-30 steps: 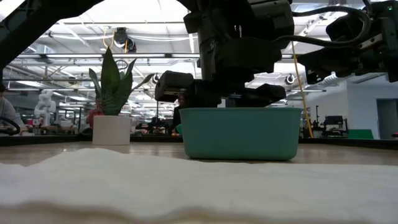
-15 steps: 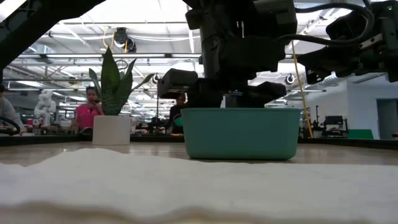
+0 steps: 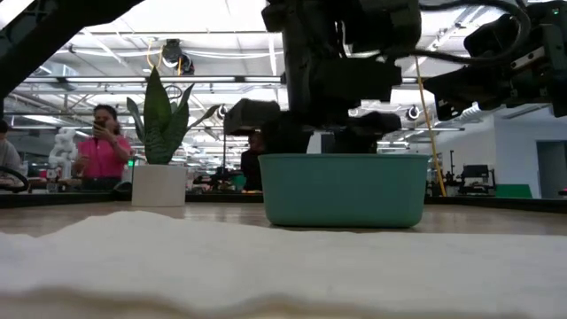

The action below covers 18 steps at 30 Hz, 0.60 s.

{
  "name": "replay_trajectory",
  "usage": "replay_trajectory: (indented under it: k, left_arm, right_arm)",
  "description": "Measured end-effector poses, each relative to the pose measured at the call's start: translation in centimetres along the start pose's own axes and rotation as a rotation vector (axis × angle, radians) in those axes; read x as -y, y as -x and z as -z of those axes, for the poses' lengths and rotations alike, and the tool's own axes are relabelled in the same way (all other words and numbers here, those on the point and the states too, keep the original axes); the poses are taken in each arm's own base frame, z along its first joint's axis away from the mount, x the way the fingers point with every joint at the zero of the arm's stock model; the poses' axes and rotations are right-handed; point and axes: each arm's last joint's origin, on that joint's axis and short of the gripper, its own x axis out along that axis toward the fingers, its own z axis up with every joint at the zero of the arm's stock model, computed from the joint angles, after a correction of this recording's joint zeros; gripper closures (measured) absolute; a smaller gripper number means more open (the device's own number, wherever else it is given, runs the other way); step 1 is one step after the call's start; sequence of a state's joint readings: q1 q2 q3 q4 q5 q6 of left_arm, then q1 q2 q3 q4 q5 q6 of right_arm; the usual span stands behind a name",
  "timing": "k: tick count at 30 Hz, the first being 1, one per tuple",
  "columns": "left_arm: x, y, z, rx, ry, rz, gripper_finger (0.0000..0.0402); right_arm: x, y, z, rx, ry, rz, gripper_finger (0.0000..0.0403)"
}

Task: Pick and placing Produce into tupperware
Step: Put the strawberry into the blue bin, then adjust the blue bin

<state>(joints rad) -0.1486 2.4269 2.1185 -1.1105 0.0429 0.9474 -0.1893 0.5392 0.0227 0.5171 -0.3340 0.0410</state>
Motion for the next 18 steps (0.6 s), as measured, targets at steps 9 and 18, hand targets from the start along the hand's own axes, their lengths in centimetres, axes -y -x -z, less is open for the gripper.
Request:
replay_trajectory:
  k: [9,18]
  left_arm:
    - [0.3,4.2,-0.3,0.055,0.051,-0.071,0.0162]
    - [0.8,8.5,0.3,0.107,0.221,-0.117,0.0187]
  right_arm:
    - [0.0,0.0,0.0,-0.001,0.0,-0.001,0.0403]
    - [0.0,0.0,0.0,-0.001,-0.001,-0.001,0.0403]
